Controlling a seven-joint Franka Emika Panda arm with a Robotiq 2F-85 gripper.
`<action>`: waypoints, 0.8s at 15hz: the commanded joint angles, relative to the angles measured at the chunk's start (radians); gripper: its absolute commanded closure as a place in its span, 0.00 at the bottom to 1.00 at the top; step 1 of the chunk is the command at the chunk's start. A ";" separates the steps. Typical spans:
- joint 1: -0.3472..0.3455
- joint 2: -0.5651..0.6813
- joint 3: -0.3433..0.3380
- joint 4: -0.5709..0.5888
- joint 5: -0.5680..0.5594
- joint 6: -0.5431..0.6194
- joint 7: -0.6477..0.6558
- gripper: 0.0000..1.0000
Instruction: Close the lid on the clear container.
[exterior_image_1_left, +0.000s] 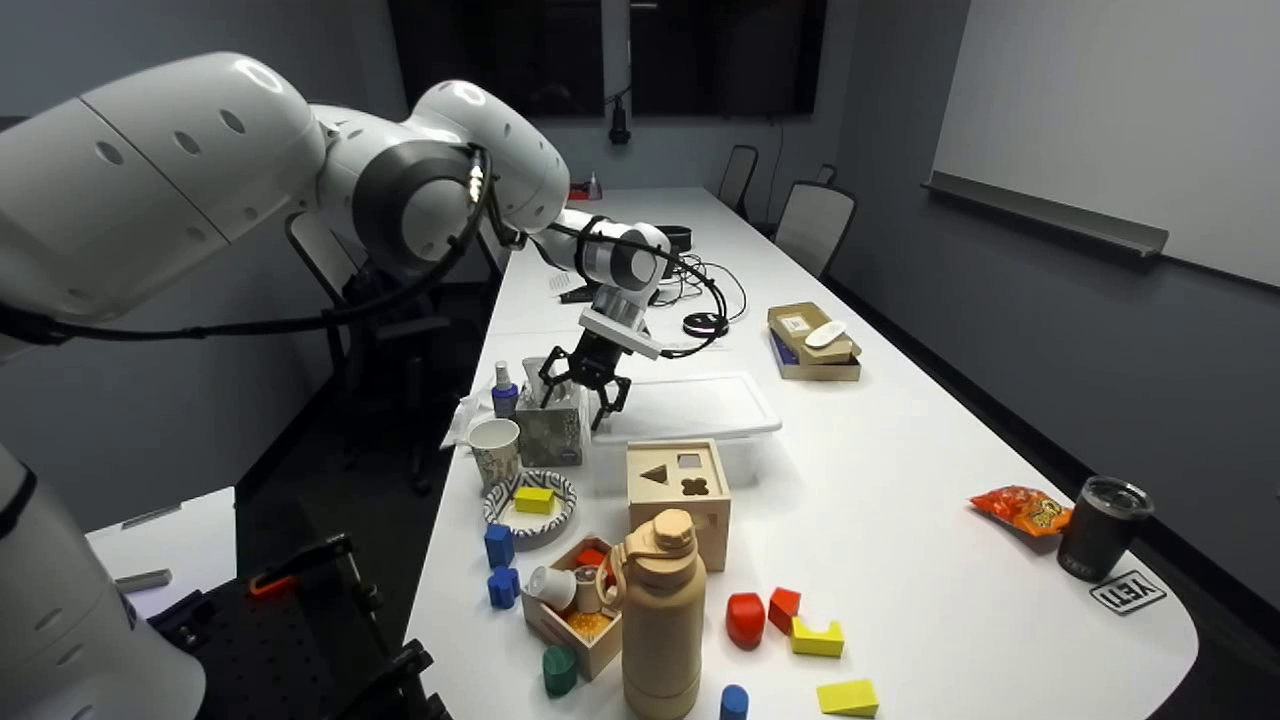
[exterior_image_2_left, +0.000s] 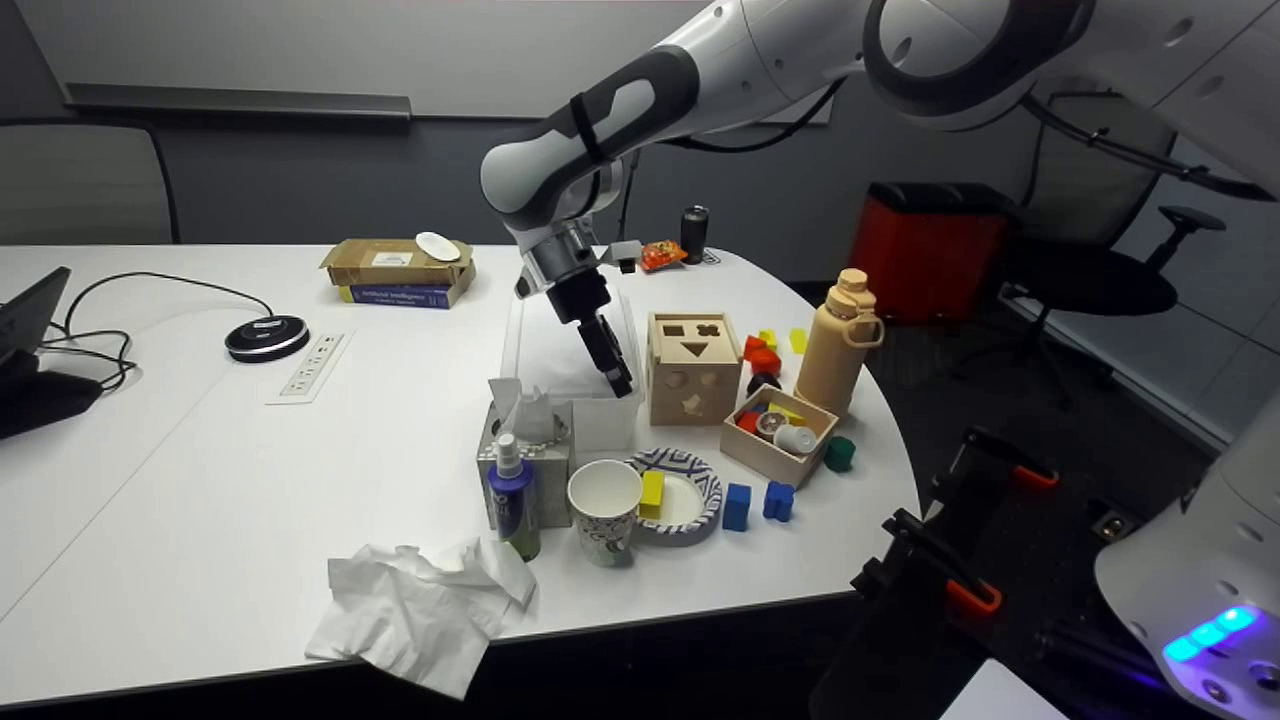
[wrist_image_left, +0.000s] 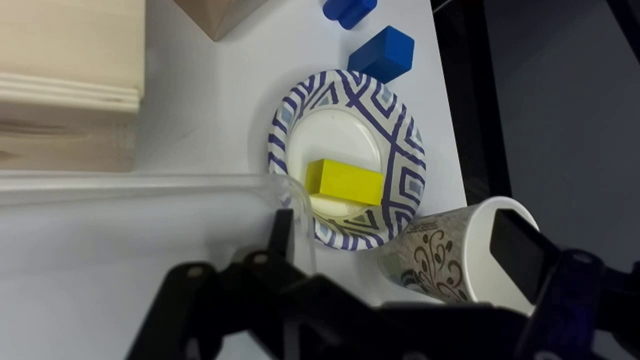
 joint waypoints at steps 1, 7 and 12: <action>-0.001 -0.075 -0.001 -0.047 0.001 -0.027 0.026 0.00; 0.015 -0.165 -0.036 -0.045 -0.028 -0.065 0.167 0.00; -0.003 -0.262 -0.044 -0.055 -0.018 -0.018 0.305 0.00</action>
